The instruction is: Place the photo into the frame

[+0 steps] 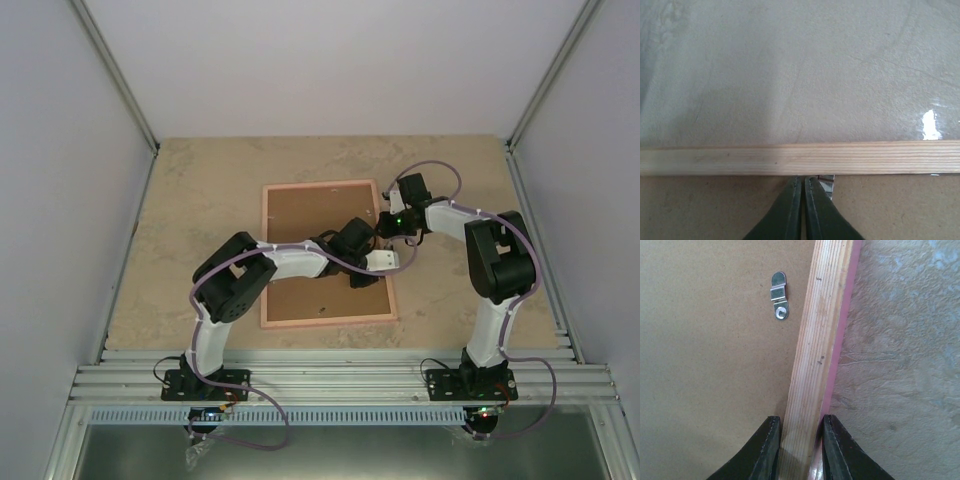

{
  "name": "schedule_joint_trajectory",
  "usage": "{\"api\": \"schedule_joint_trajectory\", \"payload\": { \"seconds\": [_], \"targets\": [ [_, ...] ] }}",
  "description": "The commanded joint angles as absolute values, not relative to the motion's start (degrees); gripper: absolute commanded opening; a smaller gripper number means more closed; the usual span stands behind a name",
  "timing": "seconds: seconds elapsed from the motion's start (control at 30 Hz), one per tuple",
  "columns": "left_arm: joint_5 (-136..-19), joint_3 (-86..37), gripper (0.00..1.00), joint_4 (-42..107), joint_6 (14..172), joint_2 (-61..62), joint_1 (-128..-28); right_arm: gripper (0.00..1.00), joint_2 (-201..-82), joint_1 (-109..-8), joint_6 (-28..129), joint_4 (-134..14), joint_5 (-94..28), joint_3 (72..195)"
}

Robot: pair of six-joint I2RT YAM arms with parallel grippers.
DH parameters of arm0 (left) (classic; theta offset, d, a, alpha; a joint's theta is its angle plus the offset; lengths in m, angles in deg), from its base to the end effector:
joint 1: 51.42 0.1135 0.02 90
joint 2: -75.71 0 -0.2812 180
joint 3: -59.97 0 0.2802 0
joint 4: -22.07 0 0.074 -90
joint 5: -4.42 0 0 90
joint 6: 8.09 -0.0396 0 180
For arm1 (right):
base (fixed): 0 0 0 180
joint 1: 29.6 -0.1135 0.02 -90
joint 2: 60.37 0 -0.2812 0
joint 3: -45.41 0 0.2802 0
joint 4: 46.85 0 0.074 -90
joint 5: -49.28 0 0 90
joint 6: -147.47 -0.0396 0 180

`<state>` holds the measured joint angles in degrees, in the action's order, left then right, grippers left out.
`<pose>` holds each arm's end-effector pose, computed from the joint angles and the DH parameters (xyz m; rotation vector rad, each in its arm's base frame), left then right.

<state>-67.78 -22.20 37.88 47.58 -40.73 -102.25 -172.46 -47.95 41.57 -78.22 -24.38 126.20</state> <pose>0.2739 -0.3553 0.1218 1.7598 1.7092 -0.5072 0.3919 0.1417 0.1290 -0.1527 2.7111 0.5666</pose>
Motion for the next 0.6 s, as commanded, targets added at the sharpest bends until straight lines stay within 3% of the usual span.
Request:
{"api": "schedule_joint_trajectory", "payload": {
  "seconds": [0.0, 0.13, 0.27, 0.43, 0.57],
  "targets": [
    [-63.47, -19.5, 0.09, 40.14, 56.63, -38.75, -99.33, 0.0, -177.36, -48.45, 44.47, -80.83, -27.12, 121.94],
    [-65.7, -17.56, 0.12, 34.71, 64.56, -34.49, -93.15, 0.0, -175.98, -48.4, 45.26, -79.84, -24.46, 120.95],
    [-69.37, -22.46, 0.13, 35.49, 69.21, -38.18, -87.24, 0.01, -175.22, -48.4, 47.09, -79.32, -21.2, 120.84],
    [-72.09, -28.69, 0.15, 37.41, 70.13, -43.3, -86.11, 0.35, -171.69, -48.07, 48.23, -79.19, -21.5, 120.55],
    [-73.14, -33.82, 0.16, 38.58, 72.87, -47.25, -86.1, 0.35, -169.73, -48.05, 49.38, -77.99, -21.63, 118.5]
  ]
}}
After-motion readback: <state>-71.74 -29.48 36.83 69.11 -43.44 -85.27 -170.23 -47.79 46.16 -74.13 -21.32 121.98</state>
